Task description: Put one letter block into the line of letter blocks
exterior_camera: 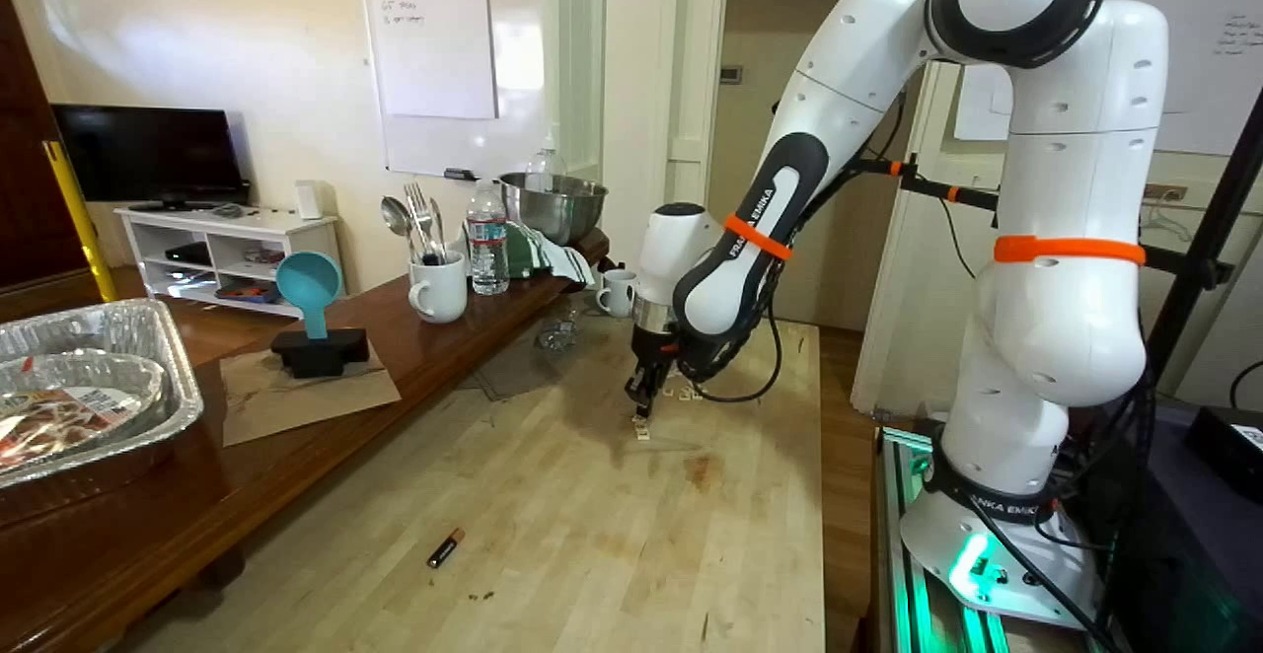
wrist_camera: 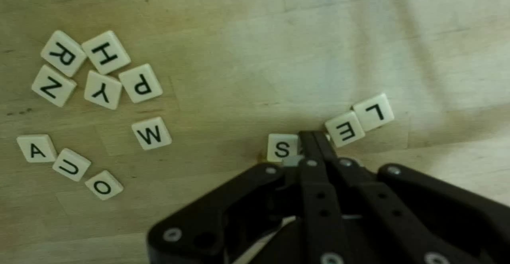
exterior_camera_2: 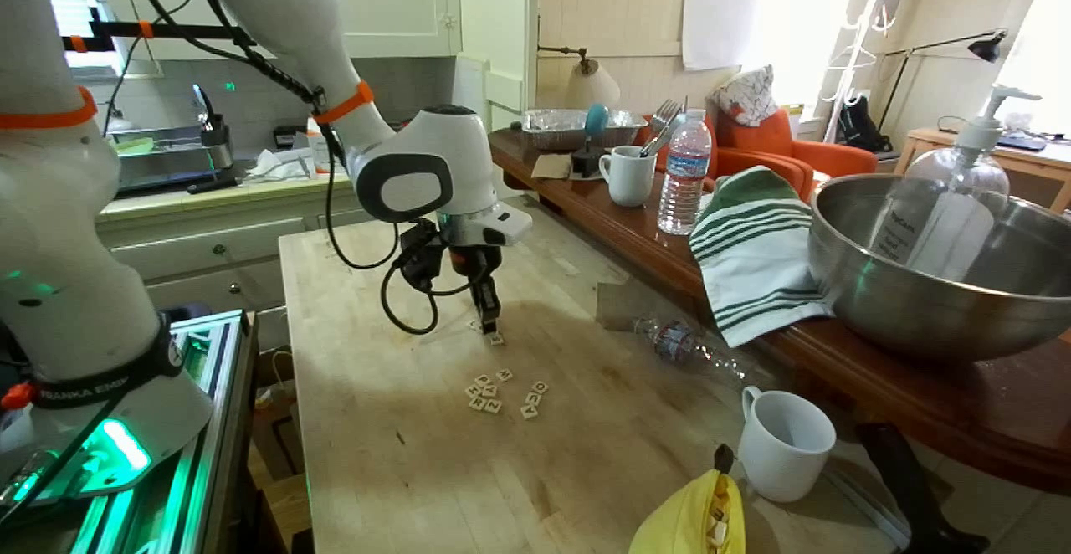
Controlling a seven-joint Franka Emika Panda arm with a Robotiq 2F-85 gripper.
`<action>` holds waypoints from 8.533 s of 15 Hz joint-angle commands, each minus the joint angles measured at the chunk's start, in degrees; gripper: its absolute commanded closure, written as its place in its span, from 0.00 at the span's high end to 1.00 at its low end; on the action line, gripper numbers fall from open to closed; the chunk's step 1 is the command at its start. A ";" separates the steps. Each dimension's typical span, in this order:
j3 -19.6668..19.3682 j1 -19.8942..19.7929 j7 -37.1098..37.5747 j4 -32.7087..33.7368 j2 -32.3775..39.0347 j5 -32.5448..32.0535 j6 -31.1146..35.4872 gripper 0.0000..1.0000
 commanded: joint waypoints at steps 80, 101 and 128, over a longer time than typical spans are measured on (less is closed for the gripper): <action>2.03 -2.96 -29.66 -1.47 2.10 -7.40 3.08 0.00; 1.82 -2.49 -29.64 -0.14 1.17 -11.37 2.55 0.01; 2.23 -5.70 -30.00 0.90 1.97 -8.20 4.89 0.00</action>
